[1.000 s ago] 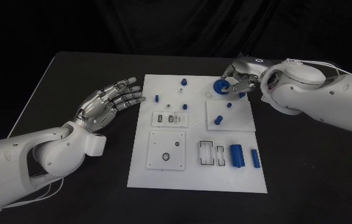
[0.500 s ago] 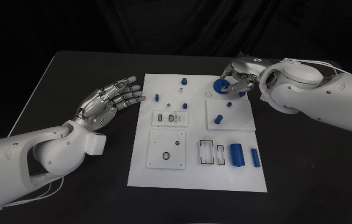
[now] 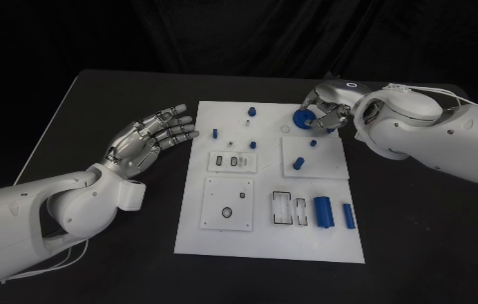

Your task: Assemble the parts on the task board

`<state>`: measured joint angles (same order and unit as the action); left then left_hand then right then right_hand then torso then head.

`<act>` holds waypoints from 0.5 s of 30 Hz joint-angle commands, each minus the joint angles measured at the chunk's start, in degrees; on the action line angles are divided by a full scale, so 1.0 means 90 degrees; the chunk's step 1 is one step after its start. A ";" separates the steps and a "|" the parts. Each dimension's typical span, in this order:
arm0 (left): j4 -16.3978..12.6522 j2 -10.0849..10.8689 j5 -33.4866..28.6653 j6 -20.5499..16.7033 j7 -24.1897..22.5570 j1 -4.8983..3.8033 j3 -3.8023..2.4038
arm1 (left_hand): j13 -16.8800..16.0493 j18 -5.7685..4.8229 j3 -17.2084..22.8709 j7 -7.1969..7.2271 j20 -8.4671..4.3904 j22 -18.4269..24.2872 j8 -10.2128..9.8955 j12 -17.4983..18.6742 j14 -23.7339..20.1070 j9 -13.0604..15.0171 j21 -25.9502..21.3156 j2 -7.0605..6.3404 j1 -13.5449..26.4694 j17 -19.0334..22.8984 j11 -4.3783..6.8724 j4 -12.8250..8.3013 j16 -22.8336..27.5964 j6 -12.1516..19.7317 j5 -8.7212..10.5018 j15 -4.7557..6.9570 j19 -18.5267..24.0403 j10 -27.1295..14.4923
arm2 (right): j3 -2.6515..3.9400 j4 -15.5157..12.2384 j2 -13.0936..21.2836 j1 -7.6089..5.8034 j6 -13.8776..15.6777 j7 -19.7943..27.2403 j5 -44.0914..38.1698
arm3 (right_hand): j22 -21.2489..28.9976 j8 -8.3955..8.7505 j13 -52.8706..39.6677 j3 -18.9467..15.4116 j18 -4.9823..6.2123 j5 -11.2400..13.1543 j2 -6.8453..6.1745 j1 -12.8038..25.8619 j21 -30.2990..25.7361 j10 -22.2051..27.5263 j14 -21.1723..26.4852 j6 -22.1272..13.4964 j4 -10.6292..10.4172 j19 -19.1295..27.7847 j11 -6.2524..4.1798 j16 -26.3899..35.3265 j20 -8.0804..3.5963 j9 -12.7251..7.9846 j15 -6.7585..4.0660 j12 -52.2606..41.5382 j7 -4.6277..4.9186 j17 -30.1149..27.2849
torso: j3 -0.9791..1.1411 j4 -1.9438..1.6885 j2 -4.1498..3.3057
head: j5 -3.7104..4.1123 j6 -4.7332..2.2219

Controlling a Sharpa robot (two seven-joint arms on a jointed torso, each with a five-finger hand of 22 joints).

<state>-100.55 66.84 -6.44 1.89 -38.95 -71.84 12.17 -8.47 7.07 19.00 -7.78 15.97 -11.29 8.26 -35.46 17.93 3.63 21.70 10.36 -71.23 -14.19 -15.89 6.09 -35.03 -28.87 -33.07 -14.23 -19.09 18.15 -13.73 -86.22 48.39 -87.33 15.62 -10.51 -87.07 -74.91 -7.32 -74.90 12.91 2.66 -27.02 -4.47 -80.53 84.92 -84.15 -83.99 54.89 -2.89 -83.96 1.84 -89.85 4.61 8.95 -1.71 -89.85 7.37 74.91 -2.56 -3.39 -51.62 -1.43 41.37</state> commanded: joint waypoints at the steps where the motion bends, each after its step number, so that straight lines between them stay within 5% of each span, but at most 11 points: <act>1: -0.0029 0.0007 -0.0024 0.0109 -0.1257 -0.0005 -0.0002 | -0.0006 -0.0132 0.0047 -0.0036 0.0051 0.0005 0.0026 -0.0031 0.0008 -0.0003 -0.0029 -0.0008 0.0041 0.0009 -0.0037 -0.0002 -0.0005 0.0021 -0.0021 -0.0043 0.0005 0.0020 | -0.0050 -0.0104 0.0034 0.0072 -0.0008 0.0021 -0.0100 | -0.0978 -0.0455 -0.1678 0.0026 -0.0076 0.0089 0.0065 -0.0027 0.0042 -0.0650 -0.0667 0.0304 0.0019 -0.0105 -0.0010 -0.0016 -0.0021 0.0506 -0.0020 -0.0017 -0.0135 0.1677 | 0.0001 0.0000 0.0000 | 0.0005 -0.0021; 15: -0.0029 0.0003 -0.0030 0.0117 -0.1227 -0.0004 -0.0002 | -0.0005 -0.0134 0.0054 -0.0040 0.0052 0.0005 0.0028 -0.0033 0.0010 -0.0002 -0.0028 -0.0005 0.0043 0.0010 -0.0039 -0.0002 -0.0006 0.0015 -0.0020 -0.0047 0.0003 0.0021 | -0.0046 -0.0517 -0.0207 -0.0074 0.0171 0.0247 -0.0010 | -0.1058 -0.0603 -0.1678 -0.0015 -0.0097 0.0368 0.0096 0.0120 0.0092 -0.0650 -0.0667 0.0245 -0.0031 -0.0166 0.0014 -0.0016 -0.0005 0.0689 -0.0003 -0.0017 -0.0131 0.1677 | -0.0002 0.0000 0.0001 | -0.0021 -0.0073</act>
<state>-100.70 66.95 -6.53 2.03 -38.95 -71.84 12.17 -8.46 6.12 19.17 -7.78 15.96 -11.29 8.26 -35.45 17.93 3.63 21.70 10.36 -71.23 -14.19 -15.89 5.92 -35.03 -28.87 -33.07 -14.23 -19.08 18.14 -14.20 -90.66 46.73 -87.86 16.27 -9.53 -87.35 -74.95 -7.62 -74.95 12.66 2.67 -24.00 -3.78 -80.27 85.44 -84.15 -83.99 55.39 -2.85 -83.96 1.84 -89.85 4.61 8.95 -1.70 -89.84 7.71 74.91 -2.55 -3.36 -51.62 -1.60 40.74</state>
